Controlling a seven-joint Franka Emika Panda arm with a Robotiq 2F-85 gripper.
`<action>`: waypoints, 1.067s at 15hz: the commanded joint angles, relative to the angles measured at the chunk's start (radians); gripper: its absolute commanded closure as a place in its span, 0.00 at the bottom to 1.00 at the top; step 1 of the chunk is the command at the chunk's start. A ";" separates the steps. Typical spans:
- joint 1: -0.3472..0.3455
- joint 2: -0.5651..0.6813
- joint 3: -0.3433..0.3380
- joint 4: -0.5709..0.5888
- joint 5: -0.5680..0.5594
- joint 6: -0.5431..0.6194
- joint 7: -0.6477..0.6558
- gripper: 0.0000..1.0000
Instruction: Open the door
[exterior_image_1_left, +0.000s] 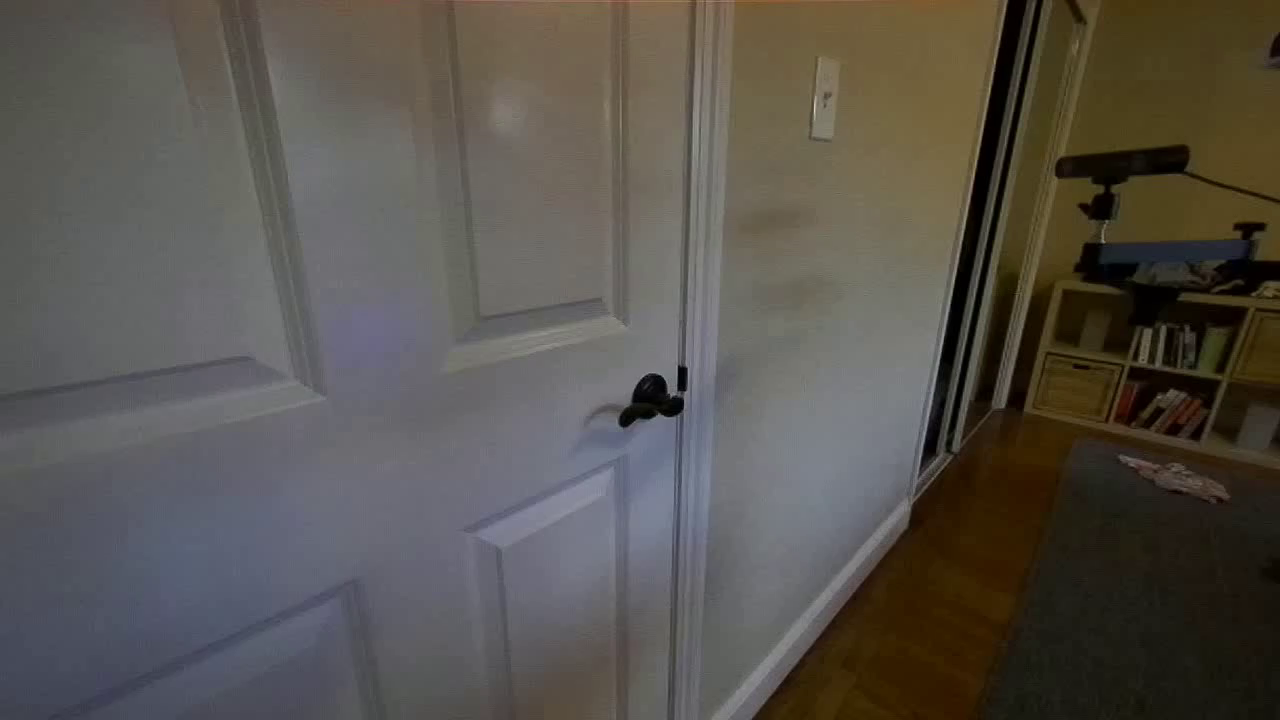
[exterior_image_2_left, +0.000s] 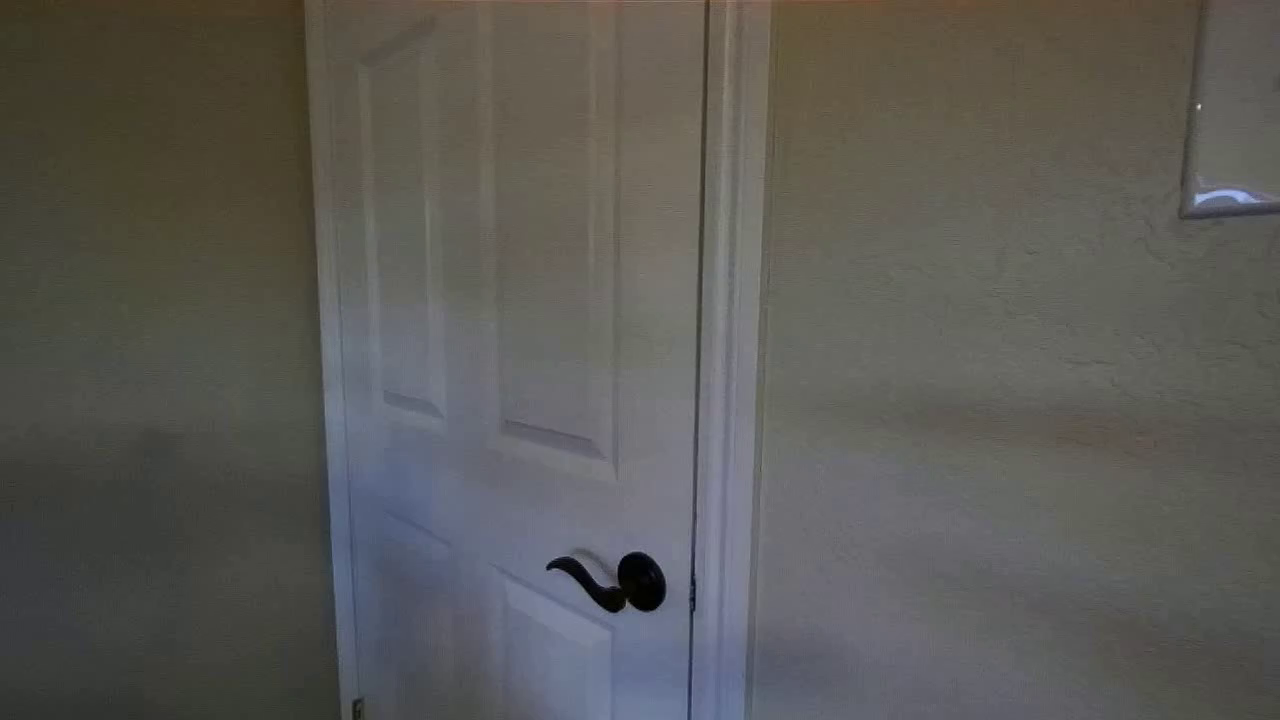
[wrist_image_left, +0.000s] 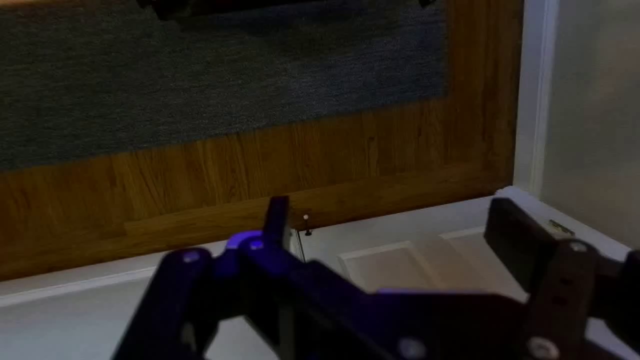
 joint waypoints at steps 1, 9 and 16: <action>-0.014 0.002 0.012 0.002 0.010 -0.002 -0.009 0.00; -0.001 0.062 0.016 0.017 0.036 0.031 0.011 0.00; 0.020 0.373 0.107 0.124 0.185 0.292 0.183 0.00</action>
